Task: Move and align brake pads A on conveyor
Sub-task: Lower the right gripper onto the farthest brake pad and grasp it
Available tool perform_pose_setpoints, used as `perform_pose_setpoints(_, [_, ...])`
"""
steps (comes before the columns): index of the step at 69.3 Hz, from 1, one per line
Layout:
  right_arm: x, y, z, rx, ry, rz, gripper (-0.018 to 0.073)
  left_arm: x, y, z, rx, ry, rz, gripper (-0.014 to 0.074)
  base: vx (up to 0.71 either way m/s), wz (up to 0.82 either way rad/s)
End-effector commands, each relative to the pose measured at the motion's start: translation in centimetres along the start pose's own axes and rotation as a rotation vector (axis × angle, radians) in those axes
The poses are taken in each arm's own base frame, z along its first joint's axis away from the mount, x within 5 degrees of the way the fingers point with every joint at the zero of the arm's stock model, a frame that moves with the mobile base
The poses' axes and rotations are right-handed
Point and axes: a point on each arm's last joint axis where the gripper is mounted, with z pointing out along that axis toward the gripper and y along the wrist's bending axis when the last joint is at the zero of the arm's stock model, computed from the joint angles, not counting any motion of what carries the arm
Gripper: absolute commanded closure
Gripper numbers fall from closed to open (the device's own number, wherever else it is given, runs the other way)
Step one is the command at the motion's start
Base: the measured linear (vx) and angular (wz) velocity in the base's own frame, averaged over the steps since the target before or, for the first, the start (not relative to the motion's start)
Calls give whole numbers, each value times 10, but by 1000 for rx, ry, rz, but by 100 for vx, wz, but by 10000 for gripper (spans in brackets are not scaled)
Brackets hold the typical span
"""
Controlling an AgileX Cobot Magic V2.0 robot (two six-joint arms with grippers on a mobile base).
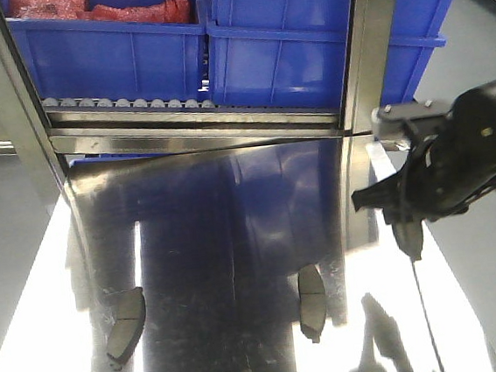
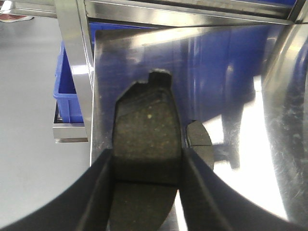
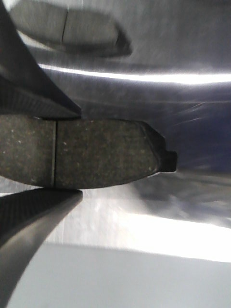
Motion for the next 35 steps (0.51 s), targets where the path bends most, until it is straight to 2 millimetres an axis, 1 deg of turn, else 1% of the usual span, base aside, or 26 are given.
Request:
perform_pose_setpoints(1, [-7, -5, -52, -12, -192, -29, 571, -17, 0, -5, -1, -120, -16, 603, 0, 0])
perform_pose_setpoints(10, [1, -9, -95, -26, -308, -38, 571, -17, 0, -5, -1, -120, -16, 603, 0, 0])
perform_pose_setpoints(14, [9, -11, -111, -32, -356, -42, 571, -17, 0, -5, -1, -120, -16, 603, 0, 0])
perform_pose_setpoints(16, [15, -12, -115, -34, -378, -48, 571, -17, 0, -5, -1, -120, -16, 603, 0, 0])
perform_pose_setpoints(17, [19, -13, -120, -37, -400, -50, 571, -17, 0, -5, -1, -120, -16, 603, 0, 0])
perform_pose_setpoints(21, [33, -15, -123, -46, -432, -45, 571, -17, 0, -5, -1, -120, -16, 603, 0, 0])
perform_pose_setpoints(22, [39, -16, -127, -52, -451, -42, 571, -17, 0, -5, -1, -120, -16, 603, 0, 0])
perform_pose_setpoints(26, [57, -18, -132, -70, -505, -37, 571, -17, 0, -5, -1, -120, -16, 603, 0, 0])
perform_pose_setpoints(27, [63, -19, -130, -74, -507, -35, 571, -17, 0, -5, -1, -120, -16, 603, 0, 0])
perform_pose_setpoints(31, [80, -22, -138, -94, -566, -26, 571, -17, 0, -5, -1, -120, -16, 603, 0, 0])
perform_pose_setpoints(33, [91, -23, -139, -97, -584, -26, 571, -17, 0, -5, -1, -120, -16, 603, 0, 0])
perform_pose_setpoints(35, [102, -25, -145, -104, -621, -24, 571, -17, 0, -5, -1, -120, -16, 603, 0, 0])
